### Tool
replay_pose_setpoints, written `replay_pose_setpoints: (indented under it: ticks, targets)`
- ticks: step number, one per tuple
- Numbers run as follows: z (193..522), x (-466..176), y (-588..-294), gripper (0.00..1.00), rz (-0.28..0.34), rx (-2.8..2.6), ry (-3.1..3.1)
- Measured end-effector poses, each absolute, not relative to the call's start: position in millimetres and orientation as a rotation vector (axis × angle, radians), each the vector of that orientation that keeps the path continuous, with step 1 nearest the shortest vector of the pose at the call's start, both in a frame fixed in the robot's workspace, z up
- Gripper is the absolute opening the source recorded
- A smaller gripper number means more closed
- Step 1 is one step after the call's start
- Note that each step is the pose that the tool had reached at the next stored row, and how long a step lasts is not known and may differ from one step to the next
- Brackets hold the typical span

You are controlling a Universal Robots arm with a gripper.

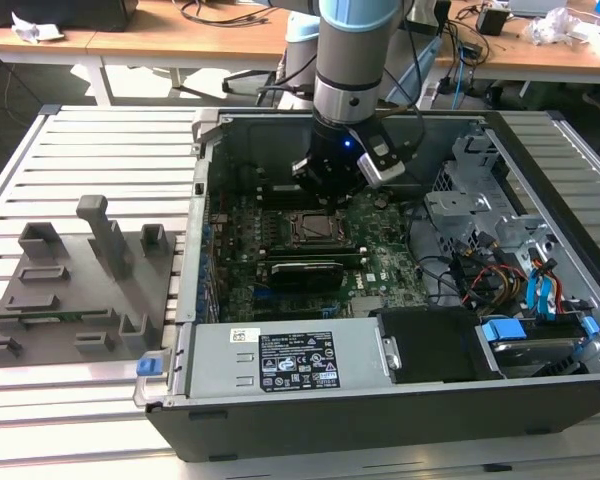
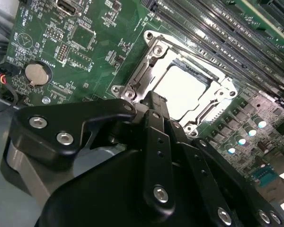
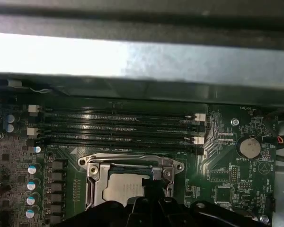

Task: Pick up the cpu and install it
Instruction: 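Install the first cpu locking lever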

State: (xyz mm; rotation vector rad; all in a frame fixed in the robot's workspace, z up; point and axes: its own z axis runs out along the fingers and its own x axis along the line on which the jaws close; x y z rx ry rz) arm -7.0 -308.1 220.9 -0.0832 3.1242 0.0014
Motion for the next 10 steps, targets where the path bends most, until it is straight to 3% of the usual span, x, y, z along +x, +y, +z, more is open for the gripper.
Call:
replay_pose_setpoints:
  ticks: [6,10]
  targets:
    - [221.5,-7.0,-311.2,0.11,-0.07,-0.084,3.125]
    - [224.0,-7.0,-311.2,0.11,-0.076,-0.084,3.125]
